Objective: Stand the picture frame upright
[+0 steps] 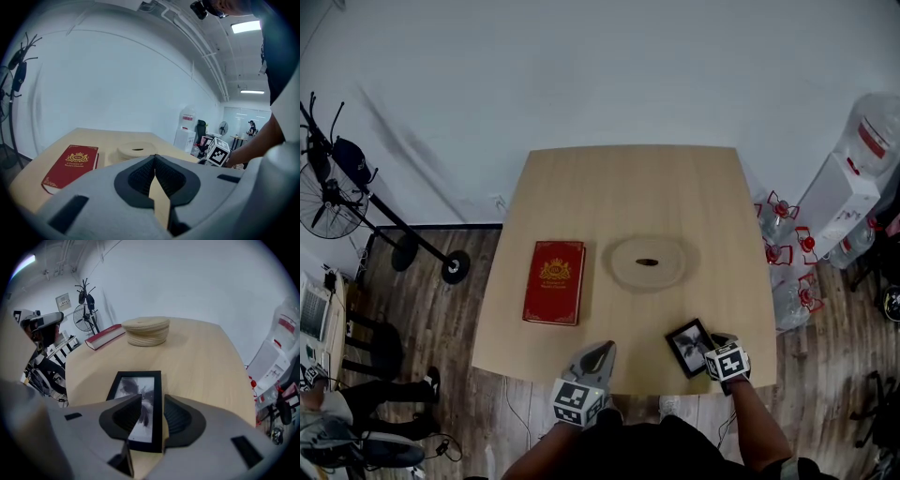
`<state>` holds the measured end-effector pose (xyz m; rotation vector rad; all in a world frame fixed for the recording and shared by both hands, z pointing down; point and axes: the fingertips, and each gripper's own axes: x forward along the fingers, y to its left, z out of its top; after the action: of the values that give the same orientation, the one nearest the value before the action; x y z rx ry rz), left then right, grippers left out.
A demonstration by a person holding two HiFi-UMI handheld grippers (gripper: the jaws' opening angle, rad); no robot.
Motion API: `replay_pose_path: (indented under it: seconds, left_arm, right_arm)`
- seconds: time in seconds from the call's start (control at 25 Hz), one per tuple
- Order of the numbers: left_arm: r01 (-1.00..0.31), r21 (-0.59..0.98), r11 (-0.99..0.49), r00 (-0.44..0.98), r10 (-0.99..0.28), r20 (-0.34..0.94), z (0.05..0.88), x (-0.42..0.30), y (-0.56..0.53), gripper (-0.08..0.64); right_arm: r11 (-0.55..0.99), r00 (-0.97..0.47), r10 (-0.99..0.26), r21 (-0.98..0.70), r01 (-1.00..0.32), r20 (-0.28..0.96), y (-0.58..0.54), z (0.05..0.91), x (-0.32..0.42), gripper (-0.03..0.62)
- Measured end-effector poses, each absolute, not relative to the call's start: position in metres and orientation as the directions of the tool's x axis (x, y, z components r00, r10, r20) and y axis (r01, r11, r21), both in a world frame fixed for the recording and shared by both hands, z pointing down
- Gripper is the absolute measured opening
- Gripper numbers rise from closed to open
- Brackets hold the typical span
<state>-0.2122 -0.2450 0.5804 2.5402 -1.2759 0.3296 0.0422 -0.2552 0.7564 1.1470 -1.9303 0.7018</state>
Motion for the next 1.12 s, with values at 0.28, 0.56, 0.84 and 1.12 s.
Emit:
replay_pose_path:
  seconds: [0.28,0.56,0.84,1.12]
  left_arm:
    - [-0.819,0.150,-0.554,0.570,-0.753,0.328,0.584,-0.219,-0.246,0.000]
    - [-0.823,0.153,-0.547,0.564,-0.753,0.340,0.587,-0.222,-0.245,0.000]
    - [-0.815,0.132,-0.564,0.572,-0.747,0.339,0.586,-0.218,-0.245,0.000]
    - [-0.818,0.143,-0.558,0.570,-0.747,0.342,0.585,-0.218,-0.246,0.000]
  right_arm:
    - [0.427,-0.289,-0.446,-0.082,-0.901,0.847,-0.258,0.772,0.044,0.123]
    - [0.427,-0.300,-0.440,-0.097,-0.899,0.846,-0.259,0.775,0.042,0.123]
    - [0.367,-0.300,-0.455,-0.131,-0.921,0.838,-0.262,0.776,0.048,0.094]
    - [0.337,-0.263,-0.477,-0.102,-0.936,0.838,-0.263,0.773,0.052,0.063]
